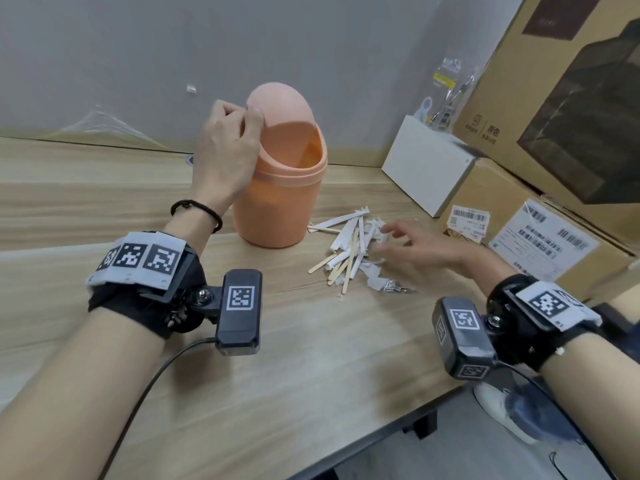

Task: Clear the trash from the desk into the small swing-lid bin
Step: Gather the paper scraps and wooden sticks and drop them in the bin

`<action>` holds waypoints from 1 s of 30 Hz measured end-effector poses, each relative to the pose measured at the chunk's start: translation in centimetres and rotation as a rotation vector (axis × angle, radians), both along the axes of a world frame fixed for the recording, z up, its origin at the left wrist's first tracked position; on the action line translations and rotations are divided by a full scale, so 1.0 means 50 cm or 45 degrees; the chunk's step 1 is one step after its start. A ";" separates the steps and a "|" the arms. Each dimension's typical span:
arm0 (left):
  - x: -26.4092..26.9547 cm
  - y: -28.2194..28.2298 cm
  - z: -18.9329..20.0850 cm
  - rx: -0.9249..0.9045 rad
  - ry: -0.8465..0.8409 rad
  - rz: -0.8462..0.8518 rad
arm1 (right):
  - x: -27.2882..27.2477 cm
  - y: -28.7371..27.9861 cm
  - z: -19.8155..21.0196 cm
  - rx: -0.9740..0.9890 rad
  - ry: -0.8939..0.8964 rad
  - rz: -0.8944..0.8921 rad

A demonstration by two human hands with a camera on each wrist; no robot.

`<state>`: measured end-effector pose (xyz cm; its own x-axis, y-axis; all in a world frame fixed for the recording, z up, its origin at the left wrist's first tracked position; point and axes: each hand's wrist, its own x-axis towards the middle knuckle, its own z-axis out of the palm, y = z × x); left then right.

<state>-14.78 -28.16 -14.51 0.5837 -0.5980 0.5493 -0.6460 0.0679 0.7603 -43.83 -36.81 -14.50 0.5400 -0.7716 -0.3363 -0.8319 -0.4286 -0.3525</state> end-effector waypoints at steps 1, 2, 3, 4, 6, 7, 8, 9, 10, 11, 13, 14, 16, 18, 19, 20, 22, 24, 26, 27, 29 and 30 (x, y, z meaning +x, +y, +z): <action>-0.001 -0.001 -0.001 0.003 -0.004 0.004 | -0.005 0.003 0.001 0.067 0.116 0.014; -0.002 -0.002 -0.001 0.003 -0.006 0.005 | -0.004 0.007 0.002 0.127 0.212 0.045; -0.003 -0.003 -0.002 0.001 -0.005 0.003 | -0.001 0.010 0.001 0.174 0.276 0.074; -0.004 -0.004 -0.003 -0.003 -0.004 0.000 | 0.004 0.011 0.000 0.197 0.293 0.093; -0.004 -0.003 -0.003 -0.007 -0.010 -0.004 | 0.018 0.014 -0.004 0.167 0.259 0.106; -0.003 -0.002 -0.003 -0.009 -0.017 -0.009 | 0.023 0.014 -0.007 0.165 0.210 0.085; -0.003 -0.002 -0.003 -0.010 -0.023 -0.013 | 0.026 0.013 -0.011 0.193 0.134 0.052; -0.003 -0.002 -0.003 -0.007 -0.027 -0.013 | 0.027 0.013 -0.015 0.233 0.063 0.025; -0.002 -0.002 -0.003 -0.005 -0.028 -0.009 | 0.027 0.011 -0.019 0.254 0.010 0.016; -0.002 -0.002 -0.003 -0.003 -0.026 -0.005 | 0.027 0.010 -0.021 0.248 -0.013 0.018; -0.001 -0.004 -0.003 -0.005 -0.021 -0.003 | 0.026 0.008 -0.026 0.211 -0.024 0.021; -0.001 -0.005 -0.004 -0.006 -0.018 -0.005 | 0.026 0.006 -0.029 0.190 -0.028 0.011; -0.001 -0.005 -0.004 -0.012 -0.009 -0.009 | 0.026 0.002 -0.036 0.137 -0.031 -0.001; -0.002 -0.004 -0.004 -0.015 -0.006 -0.007 | 0.029 -0.001 -0.046 0.071 -0.031 0.018; -0.002 -0.003 -0.004 -0.014 -0.009 -0.002 | 0.031 -0.001 -0.052 0.036 -0.039 0.022; -0.003 -0.002 -0.003 -0.012 -0.012 0.002 | 0.033 -0.001 -0.057 -0.011 -0.037 0.030; -0.005 -0.002 -0.003 -0.012 -0.017 0.004 | 0.037 0.001 -0.065 -0.113 -0.018 0.071; -0.005 -0.002 -0.002 -0.017 -0.023 0.003 | 0.035 0.000 -0.069 -0.181 -0.003 0.120; -0.005 -0.003 -0.002 -0.024 -0.032 0.005 | 0.027 -0.005 -0.066 -0.213 0.012 0.130; -0.005 -0.004 -0.002 -0.024 -0.031 0.008 | 0.023 -0.007 -0.062 -0.200 0.011 0.118; -0.005 -0.005 -0.004 -0.026 -0.023 0.009 | 0.013 -0.009 -0.054 -0.076 -0.067 0.050; -0.006 -0.005 -0.004 -0.027 -0.020 0.009 | 0.010 -0.009 -0.050 -0.004 -0.122 0.008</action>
